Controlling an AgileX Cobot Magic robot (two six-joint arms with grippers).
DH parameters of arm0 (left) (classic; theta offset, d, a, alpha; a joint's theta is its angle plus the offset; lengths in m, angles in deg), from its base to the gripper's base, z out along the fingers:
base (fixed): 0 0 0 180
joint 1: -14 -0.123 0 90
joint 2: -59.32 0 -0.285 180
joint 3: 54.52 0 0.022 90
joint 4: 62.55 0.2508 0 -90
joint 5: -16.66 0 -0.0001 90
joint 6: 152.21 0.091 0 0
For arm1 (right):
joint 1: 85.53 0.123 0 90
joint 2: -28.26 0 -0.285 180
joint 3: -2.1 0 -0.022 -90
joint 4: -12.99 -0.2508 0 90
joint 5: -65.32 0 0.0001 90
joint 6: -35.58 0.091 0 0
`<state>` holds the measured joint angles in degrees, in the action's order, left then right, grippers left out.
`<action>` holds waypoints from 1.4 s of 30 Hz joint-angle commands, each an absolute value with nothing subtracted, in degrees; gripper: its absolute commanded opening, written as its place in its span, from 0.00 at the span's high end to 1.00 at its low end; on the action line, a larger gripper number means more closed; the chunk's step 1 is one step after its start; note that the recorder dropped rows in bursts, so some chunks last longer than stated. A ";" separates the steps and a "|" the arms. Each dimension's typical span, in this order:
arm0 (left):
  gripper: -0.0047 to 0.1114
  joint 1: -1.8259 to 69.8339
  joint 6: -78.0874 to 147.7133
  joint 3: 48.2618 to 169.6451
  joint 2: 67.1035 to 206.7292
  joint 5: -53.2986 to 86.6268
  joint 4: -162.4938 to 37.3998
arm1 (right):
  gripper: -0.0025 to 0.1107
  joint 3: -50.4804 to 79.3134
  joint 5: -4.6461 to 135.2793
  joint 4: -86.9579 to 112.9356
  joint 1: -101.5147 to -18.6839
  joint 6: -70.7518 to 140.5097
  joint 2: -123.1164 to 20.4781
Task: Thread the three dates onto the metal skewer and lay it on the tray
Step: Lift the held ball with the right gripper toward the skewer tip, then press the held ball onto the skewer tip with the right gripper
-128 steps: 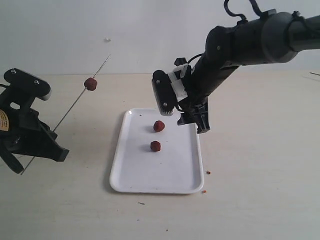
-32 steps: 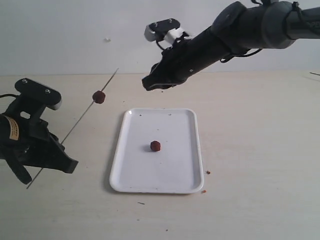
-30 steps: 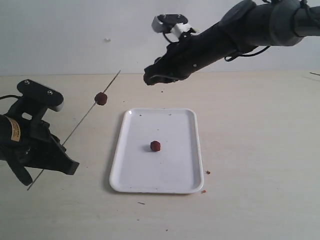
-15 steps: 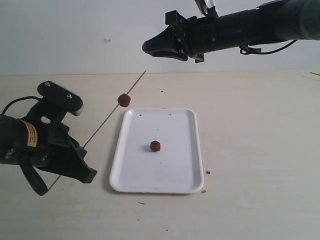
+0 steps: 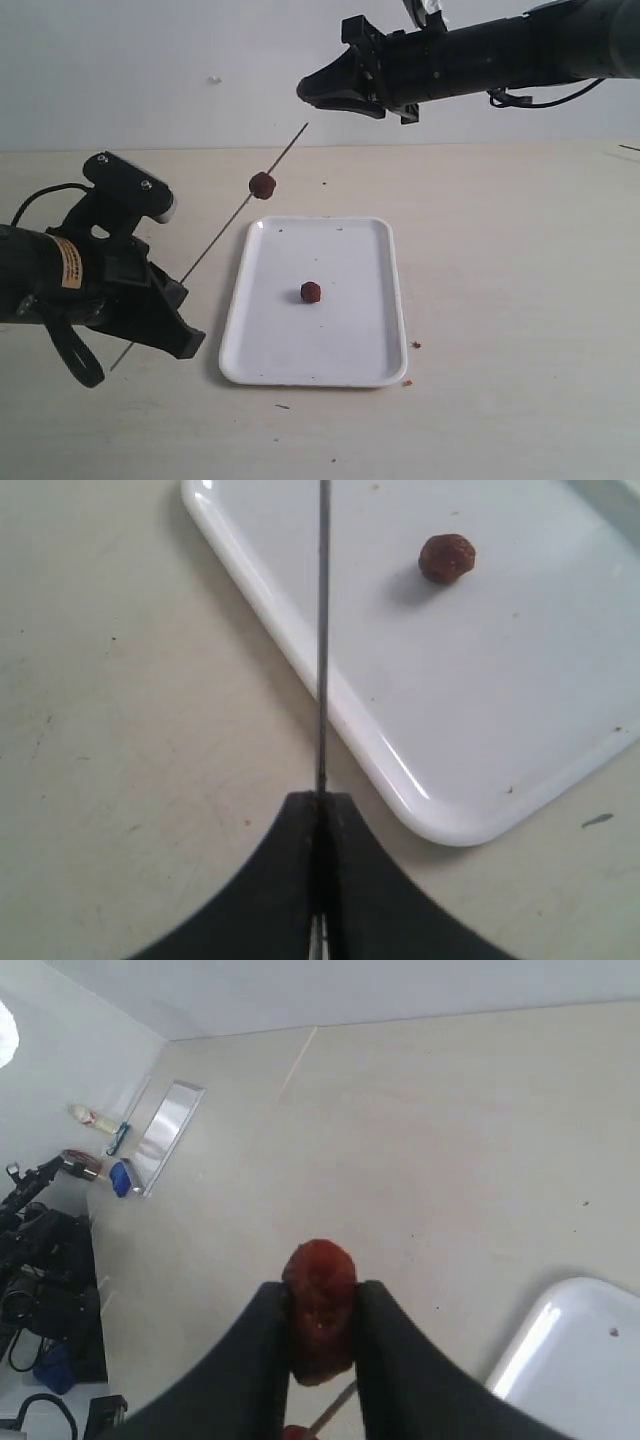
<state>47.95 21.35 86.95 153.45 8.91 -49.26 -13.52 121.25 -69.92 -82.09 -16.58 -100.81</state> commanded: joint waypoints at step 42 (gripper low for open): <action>0.96 46.53 20.09 86.84 153.08 13.96 -49.69 | 0.77 -13.82 123.81 -73.24 -82.51 -17.07 -100.25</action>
<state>46.66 20.32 86.95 153.45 12.80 -49.26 -13.52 122.82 -72.40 -82.40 -16.58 -100.81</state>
